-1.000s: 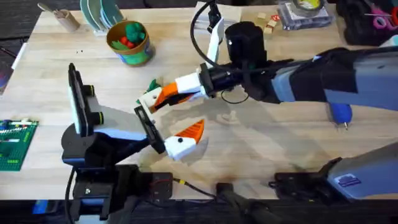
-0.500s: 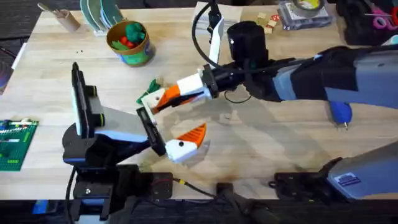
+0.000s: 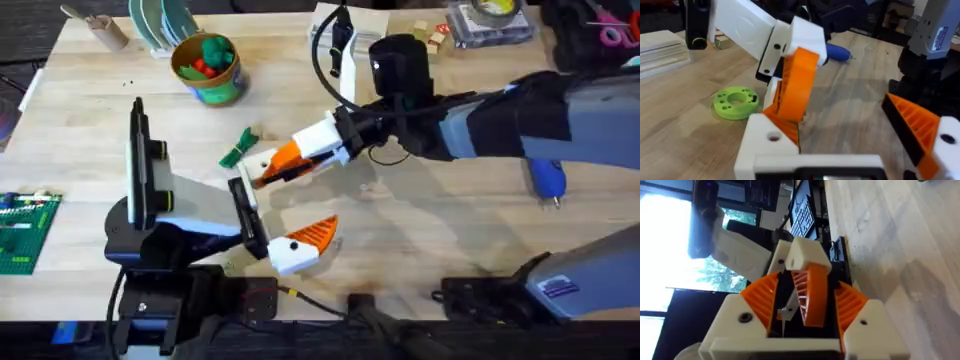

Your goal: Pick up the gripper from the table and insert it into the empty holder that is missing its gripper. Then pick up a screw, insert it into the mounting hole, and use the screwdriver to tighten it. Finally, clean up the table by picking up the vegetable and placing it into the bucket.

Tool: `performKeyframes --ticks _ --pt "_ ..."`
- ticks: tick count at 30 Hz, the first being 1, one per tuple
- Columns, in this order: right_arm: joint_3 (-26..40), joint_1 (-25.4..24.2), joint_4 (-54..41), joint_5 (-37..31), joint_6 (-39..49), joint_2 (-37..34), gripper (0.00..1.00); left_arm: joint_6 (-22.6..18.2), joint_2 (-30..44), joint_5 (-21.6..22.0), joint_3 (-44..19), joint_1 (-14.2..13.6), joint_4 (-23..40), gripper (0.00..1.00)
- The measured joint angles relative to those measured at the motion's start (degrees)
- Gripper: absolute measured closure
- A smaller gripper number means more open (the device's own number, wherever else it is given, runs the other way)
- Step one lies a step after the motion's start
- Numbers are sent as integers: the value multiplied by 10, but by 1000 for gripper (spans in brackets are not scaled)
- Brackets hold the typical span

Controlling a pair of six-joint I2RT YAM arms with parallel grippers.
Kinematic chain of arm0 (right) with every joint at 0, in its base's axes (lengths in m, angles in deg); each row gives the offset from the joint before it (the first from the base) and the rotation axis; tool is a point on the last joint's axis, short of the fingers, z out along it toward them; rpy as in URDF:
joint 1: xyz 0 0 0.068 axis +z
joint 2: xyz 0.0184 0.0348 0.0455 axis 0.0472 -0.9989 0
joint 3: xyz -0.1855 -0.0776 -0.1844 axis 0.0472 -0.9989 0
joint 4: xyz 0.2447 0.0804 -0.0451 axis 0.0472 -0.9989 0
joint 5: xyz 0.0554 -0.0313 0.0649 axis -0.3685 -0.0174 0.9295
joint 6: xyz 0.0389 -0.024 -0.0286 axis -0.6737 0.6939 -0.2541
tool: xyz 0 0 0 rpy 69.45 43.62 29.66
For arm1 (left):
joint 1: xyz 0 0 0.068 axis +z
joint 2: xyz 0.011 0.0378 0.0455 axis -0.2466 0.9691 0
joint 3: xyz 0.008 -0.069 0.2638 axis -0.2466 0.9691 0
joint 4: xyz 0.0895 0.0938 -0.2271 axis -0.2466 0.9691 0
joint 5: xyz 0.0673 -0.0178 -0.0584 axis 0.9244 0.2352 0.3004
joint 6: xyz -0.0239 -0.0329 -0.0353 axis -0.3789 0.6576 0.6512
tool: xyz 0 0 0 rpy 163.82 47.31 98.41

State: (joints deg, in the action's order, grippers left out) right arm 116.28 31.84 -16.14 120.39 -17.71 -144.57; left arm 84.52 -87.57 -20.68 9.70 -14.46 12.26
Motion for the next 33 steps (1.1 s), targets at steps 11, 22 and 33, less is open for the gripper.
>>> performKeyframes --ticks 11,22,33 --pt "0 -4 27 -12 22 0 15 0 0 -3 0 0 0 8" --pt "23 -86 133 -92 57 0 9 0 0 -3 0 0 0 7" --pt "31 -147 -52 -270 207 85 9 0 0 -5 0 0 2 8"
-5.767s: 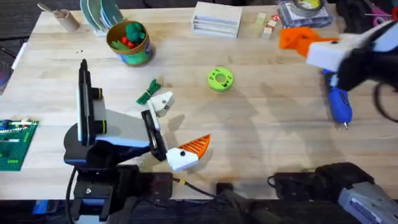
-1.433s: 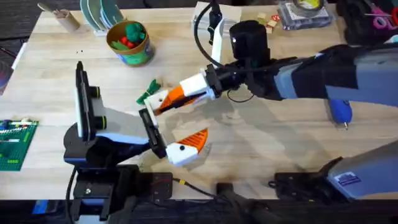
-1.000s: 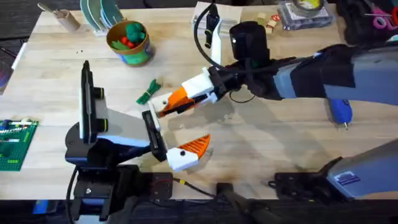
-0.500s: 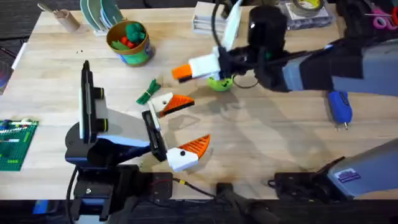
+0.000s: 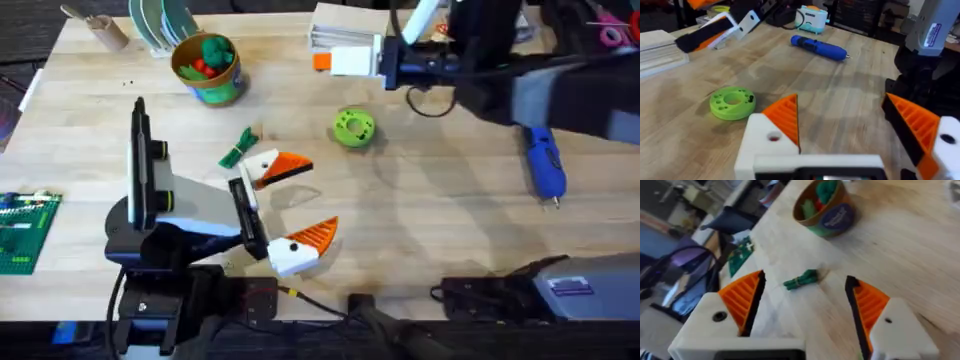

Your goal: Pick up the gripper from the table and insert it into the empty holder that is missing its gripper. Then pick up a screw, insert it into the mounting hole, and use the screwdriver to tighten it. Finally, clean up the table by picking up the vegetable and placing it into the bucket.

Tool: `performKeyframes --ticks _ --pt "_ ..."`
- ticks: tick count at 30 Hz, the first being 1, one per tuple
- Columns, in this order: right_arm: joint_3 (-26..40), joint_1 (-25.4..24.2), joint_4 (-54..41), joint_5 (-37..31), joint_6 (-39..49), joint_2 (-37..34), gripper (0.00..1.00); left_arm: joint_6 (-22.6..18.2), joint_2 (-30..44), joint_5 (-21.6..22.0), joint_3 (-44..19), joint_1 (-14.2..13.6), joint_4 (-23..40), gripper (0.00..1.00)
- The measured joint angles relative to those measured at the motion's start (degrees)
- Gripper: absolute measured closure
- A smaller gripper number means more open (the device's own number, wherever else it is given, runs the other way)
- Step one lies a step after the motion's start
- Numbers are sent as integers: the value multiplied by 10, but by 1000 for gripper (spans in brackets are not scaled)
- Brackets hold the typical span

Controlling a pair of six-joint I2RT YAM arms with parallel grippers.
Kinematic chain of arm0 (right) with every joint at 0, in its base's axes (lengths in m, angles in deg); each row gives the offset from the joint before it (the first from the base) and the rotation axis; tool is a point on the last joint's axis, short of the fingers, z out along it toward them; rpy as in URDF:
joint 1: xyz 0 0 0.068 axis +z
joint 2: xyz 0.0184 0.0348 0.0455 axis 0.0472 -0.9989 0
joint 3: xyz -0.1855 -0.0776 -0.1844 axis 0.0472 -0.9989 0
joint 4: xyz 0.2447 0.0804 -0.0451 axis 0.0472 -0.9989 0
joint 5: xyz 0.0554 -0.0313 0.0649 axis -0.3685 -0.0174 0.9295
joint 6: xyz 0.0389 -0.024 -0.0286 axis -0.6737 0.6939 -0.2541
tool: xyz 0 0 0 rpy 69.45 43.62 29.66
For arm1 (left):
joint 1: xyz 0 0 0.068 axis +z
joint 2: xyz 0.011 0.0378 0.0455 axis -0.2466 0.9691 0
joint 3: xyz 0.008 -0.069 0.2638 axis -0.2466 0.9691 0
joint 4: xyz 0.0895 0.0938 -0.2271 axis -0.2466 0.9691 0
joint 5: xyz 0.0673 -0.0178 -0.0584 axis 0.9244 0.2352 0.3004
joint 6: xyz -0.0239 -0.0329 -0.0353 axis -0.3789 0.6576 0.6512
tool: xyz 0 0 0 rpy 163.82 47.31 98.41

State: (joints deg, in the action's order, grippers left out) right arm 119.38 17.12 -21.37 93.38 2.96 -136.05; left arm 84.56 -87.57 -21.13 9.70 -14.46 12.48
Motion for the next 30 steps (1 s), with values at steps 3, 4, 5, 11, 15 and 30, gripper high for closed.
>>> performKeyframes --ticks 3,4,5,11,15,30 --pt "0 -5 -95 -73 61 47 9 0 0 -1 0 0 0 8" --pt "0 -5 -122 -91 80 63 9 0 0 -2 0 0 0 9" --pt "1 -5 -155 -110 103 83 8 0 0 -2 0 0 0 8" --pt "7 35 -436 -323 245 196 8 0 0 -3 0 0 0 8" --pt "7 69 -514 -413 277 180 7 0 0 -3 0 0 0 8" --pt "7 120 -423 -477 286 39 295 0 0 -3 0 0 0 8"
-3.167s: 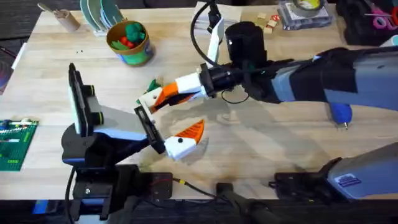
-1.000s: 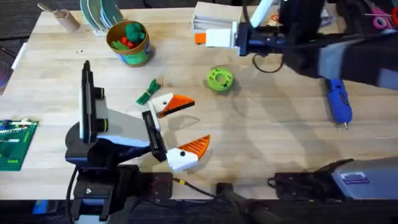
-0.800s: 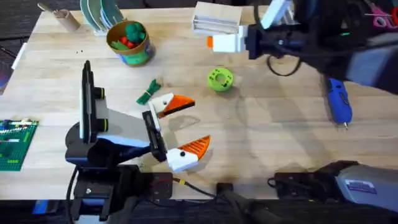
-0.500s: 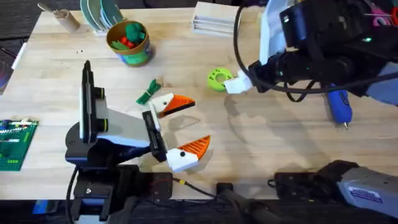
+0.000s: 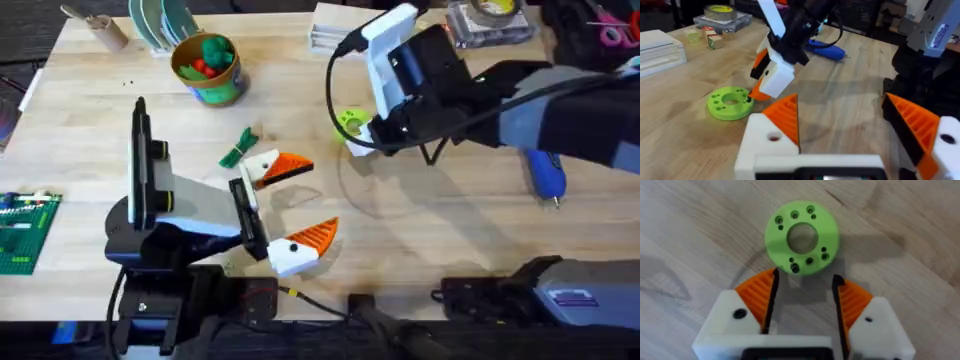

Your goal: Pick up the gripper from the table and insert it into the empty holder that is missing its gripper. Then pick up a screw, insert it into the mounting hole, and use the screwdriver to tighten it. Finally, clean up the table by picking up the vegetable and placing it into the bucket.

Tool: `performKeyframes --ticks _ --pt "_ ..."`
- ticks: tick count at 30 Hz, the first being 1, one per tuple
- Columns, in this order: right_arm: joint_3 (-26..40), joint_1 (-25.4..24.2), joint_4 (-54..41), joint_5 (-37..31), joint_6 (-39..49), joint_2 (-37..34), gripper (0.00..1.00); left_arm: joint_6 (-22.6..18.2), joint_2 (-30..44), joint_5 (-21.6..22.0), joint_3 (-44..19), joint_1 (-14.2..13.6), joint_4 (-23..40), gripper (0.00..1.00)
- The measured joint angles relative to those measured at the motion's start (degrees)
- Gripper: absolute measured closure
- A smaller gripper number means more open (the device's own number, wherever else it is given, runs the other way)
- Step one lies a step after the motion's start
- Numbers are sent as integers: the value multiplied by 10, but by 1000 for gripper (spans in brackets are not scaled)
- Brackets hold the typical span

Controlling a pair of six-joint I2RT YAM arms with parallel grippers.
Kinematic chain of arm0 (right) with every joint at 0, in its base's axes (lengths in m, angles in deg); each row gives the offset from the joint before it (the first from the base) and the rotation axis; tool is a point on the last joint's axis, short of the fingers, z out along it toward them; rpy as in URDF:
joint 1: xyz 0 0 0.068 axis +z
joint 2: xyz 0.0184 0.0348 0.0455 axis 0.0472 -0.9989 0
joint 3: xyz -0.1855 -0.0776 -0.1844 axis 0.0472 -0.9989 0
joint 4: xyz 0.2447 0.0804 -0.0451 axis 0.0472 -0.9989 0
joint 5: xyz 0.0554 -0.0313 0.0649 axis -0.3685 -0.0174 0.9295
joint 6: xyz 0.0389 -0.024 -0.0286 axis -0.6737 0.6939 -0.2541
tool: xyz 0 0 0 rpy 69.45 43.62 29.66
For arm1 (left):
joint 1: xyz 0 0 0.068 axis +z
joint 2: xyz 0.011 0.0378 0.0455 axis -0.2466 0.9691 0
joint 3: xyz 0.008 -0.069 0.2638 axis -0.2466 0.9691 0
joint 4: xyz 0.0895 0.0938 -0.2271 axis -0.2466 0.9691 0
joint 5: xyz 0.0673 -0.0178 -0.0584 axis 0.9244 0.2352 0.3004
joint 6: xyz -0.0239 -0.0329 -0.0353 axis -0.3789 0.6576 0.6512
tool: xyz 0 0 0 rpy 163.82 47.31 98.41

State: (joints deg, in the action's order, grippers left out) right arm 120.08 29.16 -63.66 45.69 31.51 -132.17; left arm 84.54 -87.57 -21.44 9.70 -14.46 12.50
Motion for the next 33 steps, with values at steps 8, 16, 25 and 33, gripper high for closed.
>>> performKeyframes --ticks 8,16,25,33 --pt "0 12 20 -15 0 -33 487 0 0 0 0 0 0 9" --pt "0 33 45 -35 0 -33 487 0 0 0 0 0 0 8" --pt "1 33 47 -46 0 -42 594 0 0 0 0 0 0 8" --pt "1 33 46 -52 0 -42 666 0 0 0 0 0 0 8"
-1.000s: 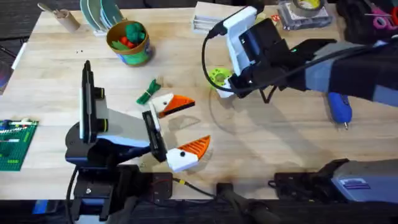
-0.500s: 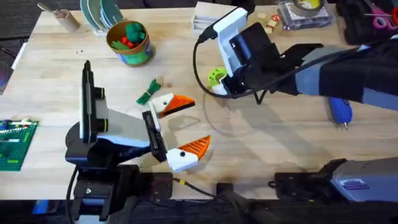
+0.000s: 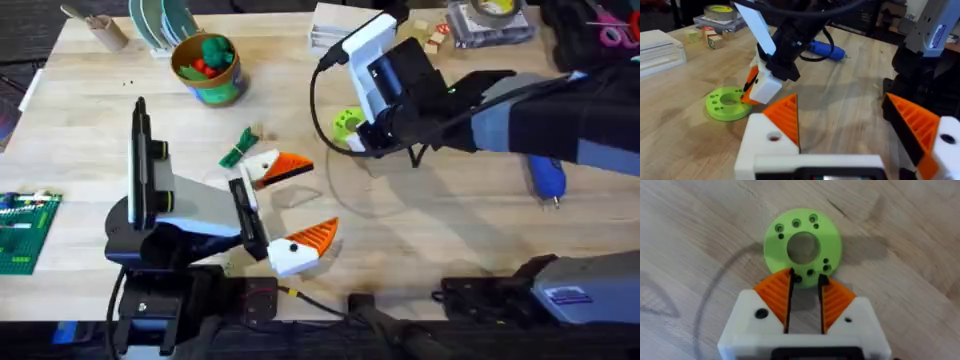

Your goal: Pick up the gripper from the table and insert it into the empty holder that is missing its gripper. Then pick up a screw, insert it into the mounting hole, and use the screwdriver to tighten it. Finally, clean up the table by picking up the vegetable and placing it into the bucket.

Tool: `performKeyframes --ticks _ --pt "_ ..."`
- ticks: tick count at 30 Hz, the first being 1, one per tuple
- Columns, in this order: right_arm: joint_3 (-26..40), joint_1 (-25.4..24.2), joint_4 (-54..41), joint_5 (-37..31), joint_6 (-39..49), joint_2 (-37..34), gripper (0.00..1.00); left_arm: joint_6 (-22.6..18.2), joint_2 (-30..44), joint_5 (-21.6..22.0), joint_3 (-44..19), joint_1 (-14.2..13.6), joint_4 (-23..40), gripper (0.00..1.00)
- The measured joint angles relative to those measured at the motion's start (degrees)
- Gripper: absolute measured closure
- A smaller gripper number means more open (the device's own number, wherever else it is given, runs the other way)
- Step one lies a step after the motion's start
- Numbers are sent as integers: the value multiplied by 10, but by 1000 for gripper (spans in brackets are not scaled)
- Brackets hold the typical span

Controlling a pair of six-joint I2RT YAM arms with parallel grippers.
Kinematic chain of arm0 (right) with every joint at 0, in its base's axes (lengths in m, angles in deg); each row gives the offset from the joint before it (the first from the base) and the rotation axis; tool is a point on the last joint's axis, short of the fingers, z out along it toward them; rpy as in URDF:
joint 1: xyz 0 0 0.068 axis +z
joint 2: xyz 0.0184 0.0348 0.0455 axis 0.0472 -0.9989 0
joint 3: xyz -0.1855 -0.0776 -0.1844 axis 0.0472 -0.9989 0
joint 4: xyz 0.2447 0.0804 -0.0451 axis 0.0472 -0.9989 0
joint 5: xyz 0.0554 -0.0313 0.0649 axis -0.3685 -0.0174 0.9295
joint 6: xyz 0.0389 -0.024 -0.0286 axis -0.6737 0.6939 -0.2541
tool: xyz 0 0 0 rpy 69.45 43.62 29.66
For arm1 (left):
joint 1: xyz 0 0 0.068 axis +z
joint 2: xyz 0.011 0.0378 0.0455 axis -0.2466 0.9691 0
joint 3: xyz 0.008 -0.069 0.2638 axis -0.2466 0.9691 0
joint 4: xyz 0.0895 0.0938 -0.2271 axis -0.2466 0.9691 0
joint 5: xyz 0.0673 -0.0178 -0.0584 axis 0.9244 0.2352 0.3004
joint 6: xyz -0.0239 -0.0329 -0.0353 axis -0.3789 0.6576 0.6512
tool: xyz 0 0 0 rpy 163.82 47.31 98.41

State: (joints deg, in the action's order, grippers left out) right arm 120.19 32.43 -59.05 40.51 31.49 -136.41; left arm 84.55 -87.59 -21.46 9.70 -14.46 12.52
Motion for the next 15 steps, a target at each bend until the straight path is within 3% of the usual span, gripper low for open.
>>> performKeyframes --ticks 15 --pt "0 0 0 0 0 0 704 0 0 0 0 0 0 8"
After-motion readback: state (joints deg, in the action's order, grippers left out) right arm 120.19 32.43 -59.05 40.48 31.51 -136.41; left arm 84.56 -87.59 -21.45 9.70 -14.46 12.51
